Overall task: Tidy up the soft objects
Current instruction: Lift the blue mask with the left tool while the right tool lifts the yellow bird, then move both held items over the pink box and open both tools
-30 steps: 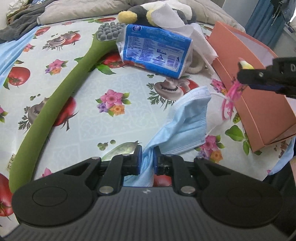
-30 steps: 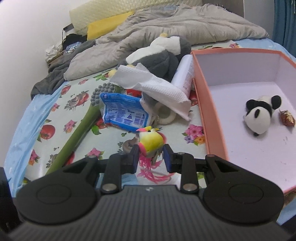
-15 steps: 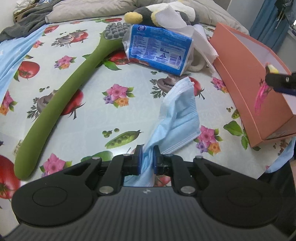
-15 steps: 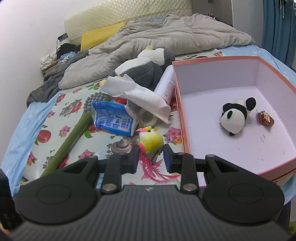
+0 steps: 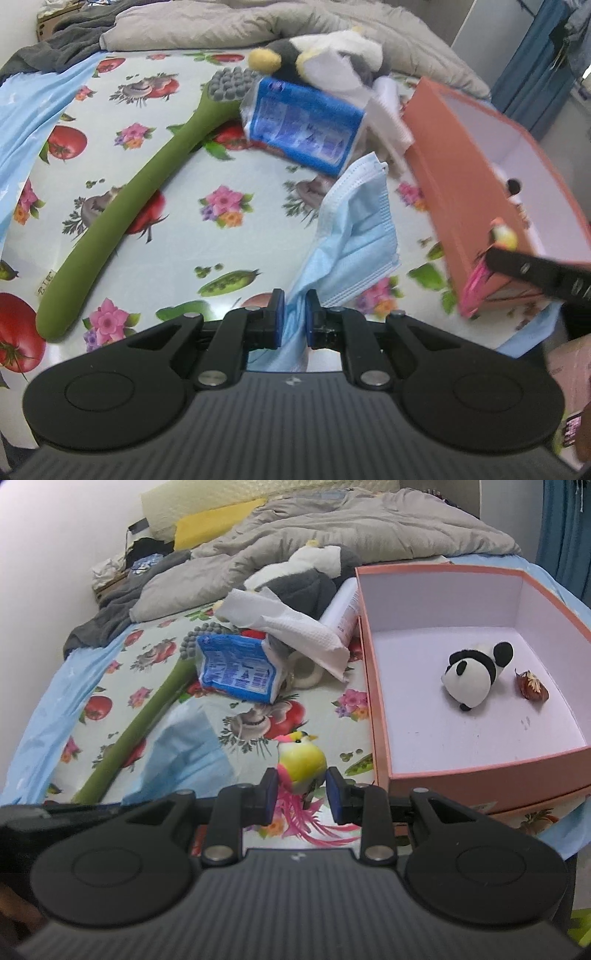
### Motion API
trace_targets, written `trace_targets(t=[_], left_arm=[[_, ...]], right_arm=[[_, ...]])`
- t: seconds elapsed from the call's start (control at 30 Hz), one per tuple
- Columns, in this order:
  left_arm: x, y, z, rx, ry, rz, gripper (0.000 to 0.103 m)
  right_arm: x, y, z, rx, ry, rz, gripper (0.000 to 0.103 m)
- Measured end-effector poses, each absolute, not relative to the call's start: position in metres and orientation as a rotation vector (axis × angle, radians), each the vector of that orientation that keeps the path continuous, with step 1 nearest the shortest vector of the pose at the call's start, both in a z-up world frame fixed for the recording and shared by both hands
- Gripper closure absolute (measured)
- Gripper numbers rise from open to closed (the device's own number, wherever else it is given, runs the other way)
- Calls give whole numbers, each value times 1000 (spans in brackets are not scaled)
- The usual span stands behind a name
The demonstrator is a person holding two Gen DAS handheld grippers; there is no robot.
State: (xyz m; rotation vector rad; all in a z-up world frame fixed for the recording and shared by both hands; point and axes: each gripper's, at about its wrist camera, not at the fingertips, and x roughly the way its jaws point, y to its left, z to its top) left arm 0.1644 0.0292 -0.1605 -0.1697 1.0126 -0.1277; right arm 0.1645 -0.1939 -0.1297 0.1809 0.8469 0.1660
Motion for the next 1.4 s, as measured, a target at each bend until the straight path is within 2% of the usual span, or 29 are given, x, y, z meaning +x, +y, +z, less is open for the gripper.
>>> trace_targets(t=[0.67,0.87,1.1,1.4], left_arm=[[225,-56,-14,-176,802,-335,89],[252,-95,13,-149,771,-410,89],[282,-147,14,-99,806,-487,89],[330,-221,-33,-47,966,-571,89]], right_arm=[[185,-246,-29,212,617,118,71],[197,-274,-10,198,547,61,71],[219,-315,-20,226,572,-21,71],[245,-368,-67,296,757,-118,71]])
